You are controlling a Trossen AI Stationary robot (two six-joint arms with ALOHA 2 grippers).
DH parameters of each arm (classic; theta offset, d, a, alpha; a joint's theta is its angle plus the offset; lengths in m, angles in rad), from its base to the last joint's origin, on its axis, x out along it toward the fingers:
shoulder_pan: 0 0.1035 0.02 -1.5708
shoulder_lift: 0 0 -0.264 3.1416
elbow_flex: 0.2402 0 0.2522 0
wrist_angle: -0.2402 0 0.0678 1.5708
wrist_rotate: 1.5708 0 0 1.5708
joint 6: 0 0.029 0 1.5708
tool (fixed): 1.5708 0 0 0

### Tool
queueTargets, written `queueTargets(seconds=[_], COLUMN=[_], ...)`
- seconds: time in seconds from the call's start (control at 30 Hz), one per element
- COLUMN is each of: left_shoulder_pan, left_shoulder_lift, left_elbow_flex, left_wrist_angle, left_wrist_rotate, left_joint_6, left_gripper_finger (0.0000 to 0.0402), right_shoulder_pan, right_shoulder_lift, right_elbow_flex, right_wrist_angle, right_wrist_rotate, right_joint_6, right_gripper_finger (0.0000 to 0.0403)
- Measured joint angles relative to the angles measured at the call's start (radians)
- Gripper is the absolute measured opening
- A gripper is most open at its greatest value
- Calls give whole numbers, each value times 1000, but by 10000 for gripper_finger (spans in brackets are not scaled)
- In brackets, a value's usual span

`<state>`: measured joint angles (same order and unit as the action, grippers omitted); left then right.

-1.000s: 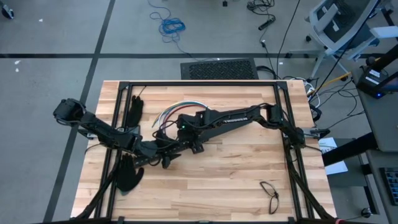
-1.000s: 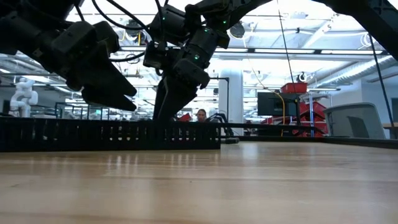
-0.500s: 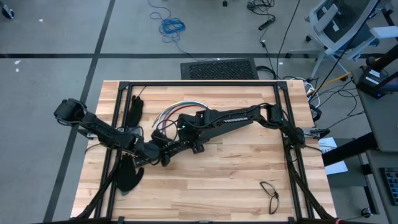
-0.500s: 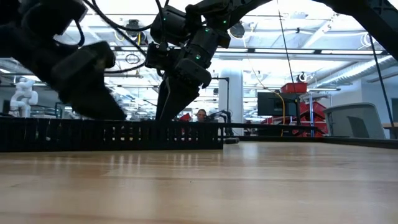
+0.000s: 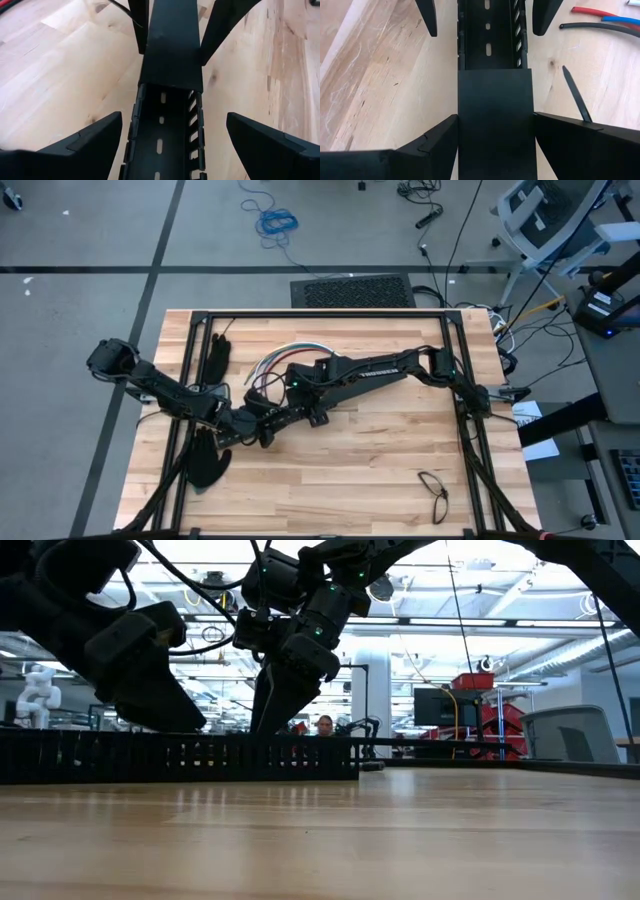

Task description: Ziptie cables

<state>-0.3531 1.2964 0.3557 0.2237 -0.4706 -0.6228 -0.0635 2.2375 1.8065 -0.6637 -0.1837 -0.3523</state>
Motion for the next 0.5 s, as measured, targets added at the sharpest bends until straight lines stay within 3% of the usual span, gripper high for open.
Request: queueTargets(seconds=[0.5], left_shoulder_pan=[1], left_shoulder_lift=[0], left_elbow_flex=[0], left_wrist_angle=[2], left_wrist_rotate=[0], left_joint_6=[23], left_gripper_finger=[354], right_shoulder_pan=[-2], right_shoulder_lift=[-1], right_elbow_flex=[0], right_wrist_angle=[-8], right_wrist_rotate=[0], right_joint_6=[-7], right_gripper_finger=[238])
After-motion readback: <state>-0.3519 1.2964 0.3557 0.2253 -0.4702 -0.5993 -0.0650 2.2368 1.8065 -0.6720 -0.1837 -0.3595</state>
